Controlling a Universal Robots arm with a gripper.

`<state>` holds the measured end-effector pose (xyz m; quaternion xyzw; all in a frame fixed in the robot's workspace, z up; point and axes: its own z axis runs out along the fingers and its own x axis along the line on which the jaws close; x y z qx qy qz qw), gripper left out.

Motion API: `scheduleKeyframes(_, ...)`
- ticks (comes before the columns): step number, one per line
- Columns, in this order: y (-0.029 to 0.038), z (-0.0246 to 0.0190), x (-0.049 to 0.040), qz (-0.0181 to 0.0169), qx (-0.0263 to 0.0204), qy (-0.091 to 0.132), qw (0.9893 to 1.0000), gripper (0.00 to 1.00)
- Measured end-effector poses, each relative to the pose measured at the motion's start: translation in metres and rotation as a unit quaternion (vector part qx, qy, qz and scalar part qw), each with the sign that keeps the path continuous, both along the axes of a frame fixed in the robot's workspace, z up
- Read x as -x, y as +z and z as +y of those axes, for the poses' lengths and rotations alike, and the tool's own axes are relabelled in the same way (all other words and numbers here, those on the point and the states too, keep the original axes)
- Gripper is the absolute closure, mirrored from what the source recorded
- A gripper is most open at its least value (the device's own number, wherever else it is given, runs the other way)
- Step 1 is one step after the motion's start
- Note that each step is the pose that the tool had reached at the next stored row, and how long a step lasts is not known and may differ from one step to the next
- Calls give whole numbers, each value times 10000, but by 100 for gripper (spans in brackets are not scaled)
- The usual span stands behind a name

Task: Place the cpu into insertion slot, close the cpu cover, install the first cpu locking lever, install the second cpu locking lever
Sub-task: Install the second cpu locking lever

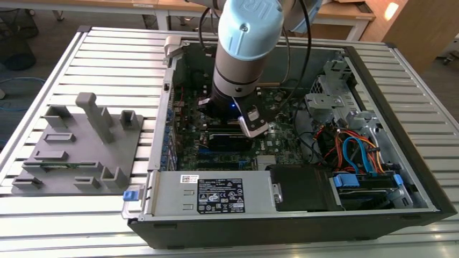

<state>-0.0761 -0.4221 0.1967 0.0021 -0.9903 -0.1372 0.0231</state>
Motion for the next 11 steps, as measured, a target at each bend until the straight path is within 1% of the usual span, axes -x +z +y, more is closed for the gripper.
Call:
scheduleKeyframes(3,-12,-1,10,0,-32,1,10000,90)
scheduleKeyframes(8,-28,0,20,0,-126,0,9999,90)
scheduleKeyframes(11,-38,0,25,0,-164,0,9999,90)
